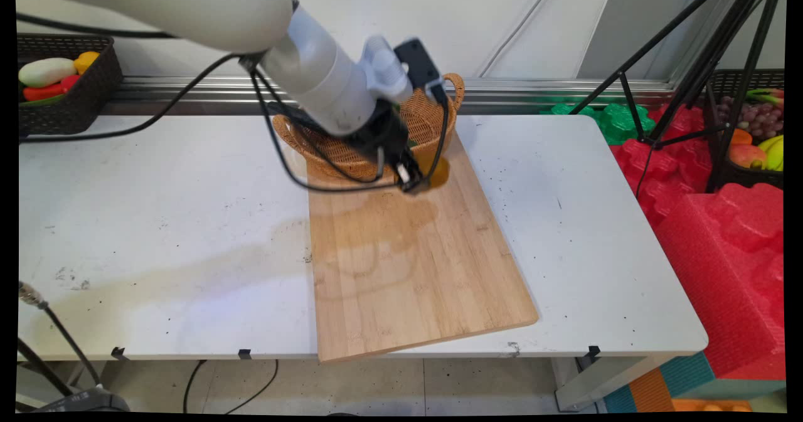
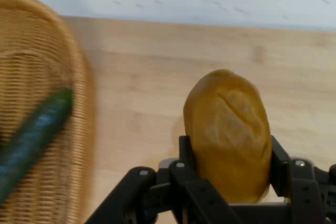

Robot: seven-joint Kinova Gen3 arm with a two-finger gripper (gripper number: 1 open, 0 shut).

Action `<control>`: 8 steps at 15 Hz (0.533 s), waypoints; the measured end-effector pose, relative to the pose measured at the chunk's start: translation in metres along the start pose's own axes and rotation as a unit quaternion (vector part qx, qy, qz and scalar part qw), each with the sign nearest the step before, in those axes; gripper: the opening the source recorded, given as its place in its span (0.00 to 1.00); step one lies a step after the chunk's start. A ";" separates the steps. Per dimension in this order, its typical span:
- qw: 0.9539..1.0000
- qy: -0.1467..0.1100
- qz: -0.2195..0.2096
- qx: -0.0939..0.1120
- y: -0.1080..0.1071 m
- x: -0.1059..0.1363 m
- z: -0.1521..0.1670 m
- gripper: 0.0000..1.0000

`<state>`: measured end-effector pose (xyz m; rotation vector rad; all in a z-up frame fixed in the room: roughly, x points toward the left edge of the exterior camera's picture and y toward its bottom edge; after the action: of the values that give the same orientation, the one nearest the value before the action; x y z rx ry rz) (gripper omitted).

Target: Place the picked object on the cutting board

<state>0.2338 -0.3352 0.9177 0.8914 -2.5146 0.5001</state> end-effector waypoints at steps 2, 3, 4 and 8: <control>1.000 -0.010 0.012 -0.014 0.017 -0.008 0.000 0.00; 1.000 -0.016 0.018 -0.020 0.024 -0.012 0.001 0.00; 0.999 -0.021 0.023 -0.024 0.030 -0.016 0.003 0.00; 0.997 -0.043 0.055 -0.043 0.045 -0.033 0.016 0.00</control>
<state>0.2231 -0.2926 0.8788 0.7605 -2.6537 0.3918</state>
